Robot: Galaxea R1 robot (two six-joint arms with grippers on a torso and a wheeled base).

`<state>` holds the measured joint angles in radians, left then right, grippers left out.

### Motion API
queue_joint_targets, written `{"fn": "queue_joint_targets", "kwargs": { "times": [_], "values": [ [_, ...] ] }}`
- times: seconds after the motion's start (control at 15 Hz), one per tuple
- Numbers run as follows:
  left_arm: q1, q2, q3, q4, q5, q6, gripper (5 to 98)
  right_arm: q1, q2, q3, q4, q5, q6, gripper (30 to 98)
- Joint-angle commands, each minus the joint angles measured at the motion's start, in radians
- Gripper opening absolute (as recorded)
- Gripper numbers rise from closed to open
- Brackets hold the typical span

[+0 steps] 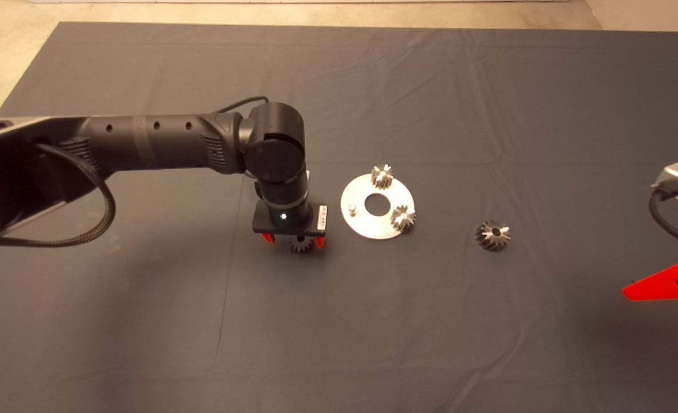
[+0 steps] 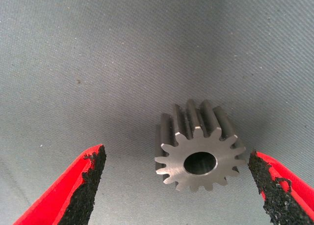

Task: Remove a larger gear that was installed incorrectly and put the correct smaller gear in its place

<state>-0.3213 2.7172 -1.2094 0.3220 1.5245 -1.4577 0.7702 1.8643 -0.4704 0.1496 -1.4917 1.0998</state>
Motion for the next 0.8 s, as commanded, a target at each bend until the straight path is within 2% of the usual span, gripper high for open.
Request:
{"fn": "queue_joint_targets", "kwargs": {
  "times": [0.0,0.07,0.2,0.33,0.53,0.73],
  "values": [
    [-0.007,0.006,-0.004,0.003,-0.001,0.000,75.0,0.017,-0.001,0.004,0.035,0.001,-0.001,97.7],
    [-0.007,0.007,-0.004,0.002,-0.004,0.001,75.0,0.017,-0.001,0.004,0.035,0.001,-0.001,97.7],
    [-0.007,0.008,-0.004,0.002,-0.032,0.003,75.0,0.017,-0.001,0.004,0.035,0.001,-0.001,97.7],
    [-0.007,0.008,-0.004,0.002,-0.046,0.003,75.0,0.017,-0.001,0.004,0.035,0.001,0.000,97.7],
    [-0.008,0.010,-0.004,0.002,-0.047,0.005,75.0,0.017,-0.001,0.004,0.035,0.001,-0.001,97.7],
    [-0.008,0.007,-0.006,0.002,-0.047,0.012,69.7,0.017,-0.001,0.004,0.035,0.001,-0.001,97.7]
  ]
}}
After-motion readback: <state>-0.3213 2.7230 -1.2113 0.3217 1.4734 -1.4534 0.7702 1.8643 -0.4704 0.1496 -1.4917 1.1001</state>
